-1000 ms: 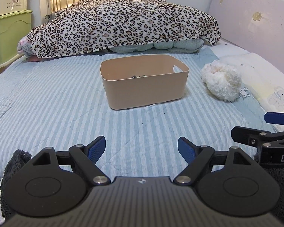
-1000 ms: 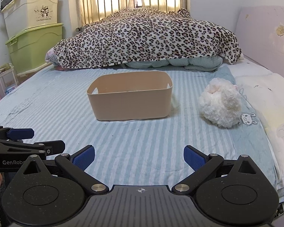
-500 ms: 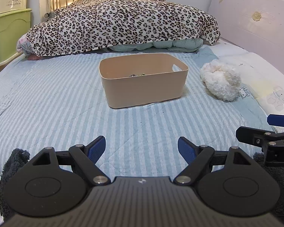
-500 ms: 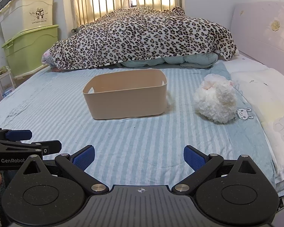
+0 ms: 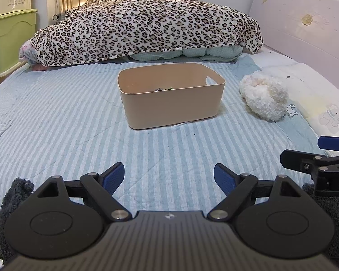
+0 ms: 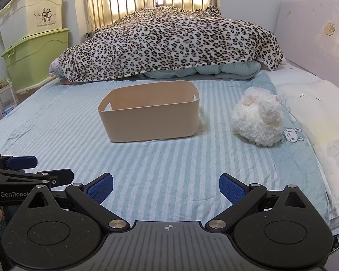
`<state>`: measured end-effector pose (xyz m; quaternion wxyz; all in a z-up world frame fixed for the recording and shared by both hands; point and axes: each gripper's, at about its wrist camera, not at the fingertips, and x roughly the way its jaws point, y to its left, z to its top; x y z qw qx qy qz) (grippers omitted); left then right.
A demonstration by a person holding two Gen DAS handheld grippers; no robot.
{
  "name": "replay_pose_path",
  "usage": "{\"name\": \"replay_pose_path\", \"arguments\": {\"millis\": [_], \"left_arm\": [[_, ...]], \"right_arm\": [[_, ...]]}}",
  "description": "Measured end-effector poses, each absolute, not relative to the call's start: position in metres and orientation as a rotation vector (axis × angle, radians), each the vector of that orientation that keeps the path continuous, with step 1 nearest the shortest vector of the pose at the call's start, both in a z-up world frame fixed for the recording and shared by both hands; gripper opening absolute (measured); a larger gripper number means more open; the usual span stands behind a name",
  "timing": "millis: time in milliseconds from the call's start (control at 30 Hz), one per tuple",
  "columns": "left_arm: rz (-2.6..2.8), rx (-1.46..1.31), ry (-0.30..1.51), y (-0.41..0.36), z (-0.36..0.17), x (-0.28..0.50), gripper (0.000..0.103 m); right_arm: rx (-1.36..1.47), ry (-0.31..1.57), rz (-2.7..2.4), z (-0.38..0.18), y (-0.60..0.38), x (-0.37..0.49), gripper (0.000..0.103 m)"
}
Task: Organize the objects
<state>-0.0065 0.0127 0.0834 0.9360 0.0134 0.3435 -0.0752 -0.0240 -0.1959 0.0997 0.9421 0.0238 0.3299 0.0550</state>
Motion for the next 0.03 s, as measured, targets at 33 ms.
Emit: {"name": "replay_pose_path", "arguments": {"millis": [33], "left_arm": [[-0.153,0.027,0.703,0.0127,0.0833,-0.0065,0.087]], "right_arm": [[0.048,0.672,0.112,0.0998,-0.1960,-0.0235,0.102]]}}
